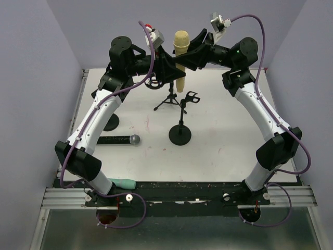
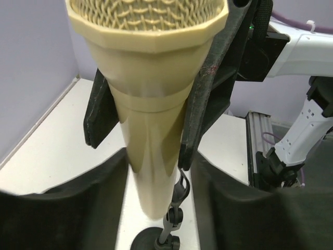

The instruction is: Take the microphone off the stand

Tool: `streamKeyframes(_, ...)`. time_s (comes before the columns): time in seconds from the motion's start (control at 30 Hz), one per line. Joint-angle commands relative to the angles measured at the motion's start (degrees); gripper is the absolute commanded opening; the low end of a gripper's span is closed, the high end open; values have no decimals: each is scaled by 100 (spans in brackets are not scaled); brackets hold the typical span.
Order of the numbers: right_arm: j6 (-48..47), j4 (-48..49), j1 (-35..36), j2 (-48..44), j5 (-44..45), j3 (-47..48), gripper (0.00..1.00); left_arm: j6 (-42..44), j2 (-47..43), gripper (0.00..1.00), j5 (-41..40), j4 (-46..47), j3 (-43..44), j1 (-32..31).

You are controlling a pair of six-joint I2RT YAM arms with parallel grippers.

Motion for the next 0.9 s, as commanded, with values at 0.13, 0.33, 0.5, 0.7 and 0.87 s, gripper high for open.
streamKeyframes(0.13,261,236,53,66,121,92,1,-417,133,70,272,576,73,-5)
streamKeyframes(0.33,358,253,79,102,165,154,0,-435,150,53,386,743,38,-14)
streamKeyframes(0.5,499,394,141,119,192,181,1,-408,71,46,351,804,-138,-14)
streamKeyframes(0.7,508,403,220,75,218,84,1,-470,80,44,342,892,-156,-14)
streamKeyframes(0.87,219,202,220,-56,297,-118,33,-452,28,30,430,901,-147,47)
